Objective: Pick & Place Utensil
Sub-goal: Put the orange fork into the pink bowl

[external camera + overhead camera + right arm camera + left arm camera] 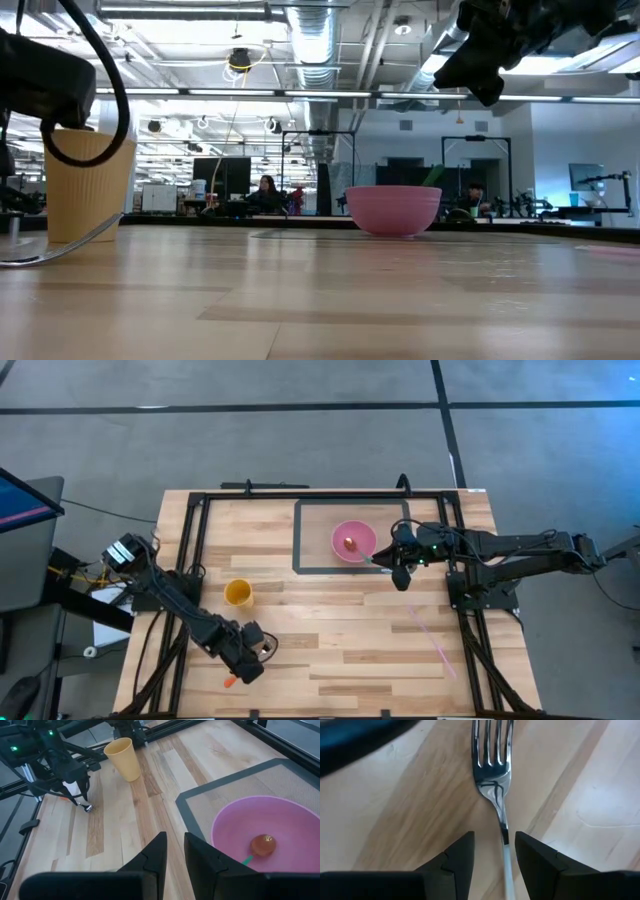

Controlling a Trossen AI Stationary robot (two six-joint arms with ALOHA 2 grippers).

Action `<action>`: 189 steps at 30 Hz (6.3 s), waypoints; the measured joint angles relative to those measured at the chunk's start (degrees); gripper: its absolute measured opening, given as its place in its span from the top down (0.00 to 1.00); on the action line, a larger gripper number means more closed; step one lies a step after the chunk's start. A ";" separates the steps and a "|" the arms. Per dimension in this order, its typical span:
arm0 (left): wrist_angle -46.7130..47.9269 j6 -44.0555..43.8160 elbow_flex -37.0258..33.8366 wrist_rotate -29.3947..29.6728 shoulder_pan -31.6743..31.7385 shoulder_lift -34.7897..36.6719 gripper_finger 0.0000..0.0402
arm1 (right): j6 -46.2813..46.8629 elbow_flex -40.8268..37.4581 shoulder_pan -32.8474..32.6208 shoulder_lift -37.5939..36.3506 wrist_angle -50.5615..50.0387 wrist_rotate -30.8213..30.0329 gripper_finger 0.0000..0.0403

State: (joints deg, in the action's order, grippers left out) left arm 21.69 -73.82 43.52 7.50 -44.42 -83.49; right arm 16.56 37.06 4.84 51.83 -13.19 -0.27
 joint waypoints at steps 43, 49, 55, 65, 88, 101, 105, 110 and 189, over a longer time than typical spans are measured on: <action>-2.42 36.47 17.30 0.87 25.96 -2.03 0.96 | -5.55 0.02 0.00 0.02 0.42 0.02 0.85; -2.81 43.17 20.62 -2.84 34.50 -2.01 0.96 | -6.30 0.02 0.00 0.02 2.64 0.04 0.85; -5.69 53.79 23.04 -3.27 42.11 -1.91 0.96 | -6.40 0.09 0.04 4.14 13.49 0.03 0.85; -10.98 57.37 23.20 -1.76 47.40 -1.90 0.96 | 1.19 0.09 3.32 16.12 28.47 -1.43 0.85; -10.90 61.63 23.18 1.90 47.38 -1.90 0.96 | 1.54 0.07 5.59 18.81 29.00 0.01 0.85; -11.40 61.81 23.18 4.13 46.86 -1.83 0.96 | 4.37 0.05 4.89 17.76 24.83 -7.59 0.85; -11.59 61.83 23.19 4.75 45.90 -1.83 0.96 | 4.41 0.04 6.46 17.79 26.69 -6.84 0.85; -11.63 61.70 23.18 7.51 45.74 -1.83 0.96 | 4.52 0.07 6.14 17.79 28.90 -1.66 0.85; -13.81 60.05 23.07 7.48 45.94 -1.92 0.96 | 3.69 0.07 7.61 17.70 23.70 -7.23 0.99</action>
State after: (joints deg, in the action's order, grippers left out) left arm 7.89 -13.76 66.59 14.98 1.52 -85.41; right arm 20.25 37.12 12.45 69.54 10.50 -7.51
